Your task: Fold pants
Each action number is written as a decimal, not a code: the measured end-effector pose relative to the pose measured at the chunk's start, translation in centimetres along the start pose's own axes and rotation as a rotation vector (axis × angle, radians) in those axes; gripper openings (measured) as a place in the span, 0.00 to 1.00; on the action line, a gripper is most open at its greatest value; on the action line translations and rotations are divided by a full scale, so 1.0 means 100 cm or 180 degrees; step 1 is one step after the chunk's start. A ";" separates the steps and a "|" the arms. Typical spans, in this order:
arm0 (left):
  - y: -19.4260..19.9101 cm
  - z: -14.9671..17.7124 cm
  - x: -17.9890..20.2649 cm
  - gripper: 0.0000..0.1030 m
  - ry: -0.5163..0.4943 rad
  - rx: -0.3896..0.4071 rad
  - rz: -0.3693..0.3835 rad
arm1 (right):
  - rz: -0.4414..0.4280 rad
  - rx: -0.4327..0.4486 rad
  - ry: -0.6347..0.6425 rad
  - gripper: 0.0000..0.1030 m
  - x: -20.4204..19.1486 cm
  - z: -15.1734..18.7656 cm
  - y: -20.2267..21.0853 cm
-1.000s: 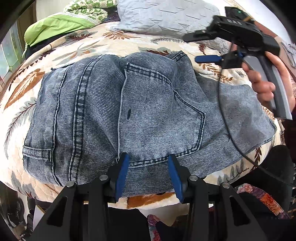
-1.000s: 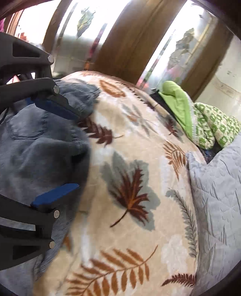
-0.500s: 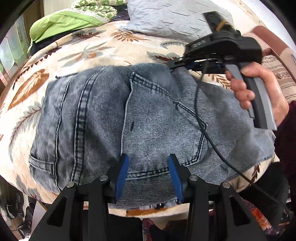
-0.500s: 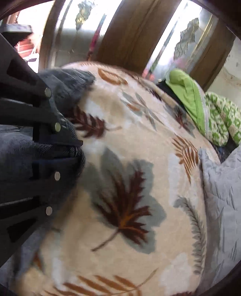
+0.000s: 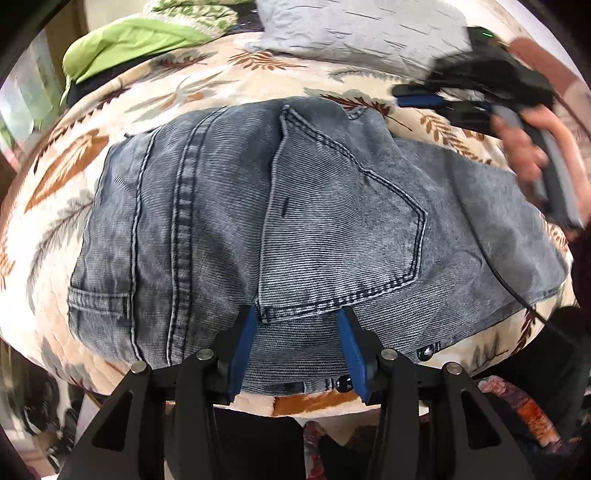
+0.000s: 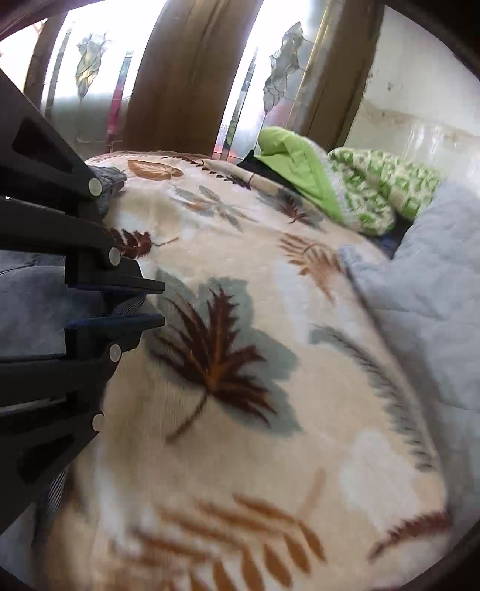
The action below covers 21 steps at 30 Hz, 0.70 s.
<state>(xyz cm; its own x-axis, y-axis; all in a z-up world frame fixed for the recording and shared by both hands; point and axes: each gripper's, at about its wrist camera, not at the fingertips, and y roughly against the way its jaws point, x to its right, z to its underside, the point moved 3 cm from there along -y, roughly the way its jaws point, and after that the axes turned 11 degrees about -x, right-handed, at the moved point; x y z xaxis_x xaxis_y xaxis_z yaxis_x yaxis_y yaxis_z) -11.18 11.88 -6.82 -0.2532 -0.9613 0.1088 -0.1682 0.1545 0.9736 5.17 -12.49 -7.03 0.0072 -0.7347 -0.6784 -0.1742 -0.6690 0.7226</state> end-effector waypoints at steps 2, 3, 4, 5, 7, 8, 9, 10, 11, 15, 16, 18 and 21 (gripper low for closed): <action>0.001 0.000 0.002 0.46 0.0021 -0.0021 -0.0011 | 0.0271 -0.0201 0.0276 0.12 -0.012 0.014 0.000; 0.001 0.001 0.002 0.46 0.0028 -0.0024 -0.0017 | 0.0567 -0.0259 0.0436 0.12 -0.017 0.020 -0.003; 0.000 -0.001 0.002 0.46 0.0028 -0.0021 -0.0022 | 0.0866 -0.0271 0.0616 0.12 -0.020 0.025 -0.005; 0.001 0.000 0.002 0.46 0.0025 -0.0017 -0.0025 | 0.1114 -0.0269 0.0780 0.12 -0.023 0.030 -0.008; 0.000 0.000 0.002 0.46 0.0030 -0.0019 -0.0028 | 0.1266 -0.0332 0.0919 0.12 -0.020 0.032 -0.013; 0.000 -0.001 0.002 0.46 0.0039 -0.0021 -0.0027 | 0.1234 -0.0374 0.0908 0.12 -0.015 0.032 -0.012; 0.001 0.000 0.002 0.46 0.0047 -0.0024 -0.0025 | 0.1196 -0.0438 0.0884 0.12 -0.011 0.032 -0.014; 0.001 0.001 -0.001 0.46 0.0059 -0.0021 -0.0019 | 0.1167 -0.0488 0.0861 0.12 -0.008 0.032 -0.016; 0.002 0.003 -0.002 0.46 0.0084 -0.0015 -0.0005 | 0.1143 -0.0523 0.0871 0.12 -0.009 0.034 -0.018; 0.007 0.003 -0.006 0.46 0.0214 0.0029 0.0067 | 0.1455 -0.0456 0.1271 0.13 -0.022 0.049 -0.036; 0.009 0.002 -0.007 0.46 0.0223 0.0035 0.0072 | 0.1743 -0.0417 0.1250 0.13 -0.018 0.046 -0.044; 0.013 0.001 -0.009 0.46 0.0238 0.0071 0.0045 | 0.2000 -0.0212 0.1221 0.11 -0.010 0.037 -0.049; 0.027 0.001 -0.024 0.46 0.0343 0.0203 -0.0096 | 0.2099 -0.0033 0.0971 0.10 -0.002 0.030 -0.039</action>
<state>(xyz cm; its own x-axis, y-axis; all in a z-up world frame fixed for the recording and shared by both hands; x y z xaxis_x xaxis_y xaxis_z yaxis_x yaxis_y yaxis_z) -11.11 14.67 -4.51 -0.1439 -0.9841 0.1039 -0.2352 0.1360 0.9624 2.93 -9.41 -10.13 0.1784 -0.9833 -0.0351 -0.2277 -0.0759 0.9708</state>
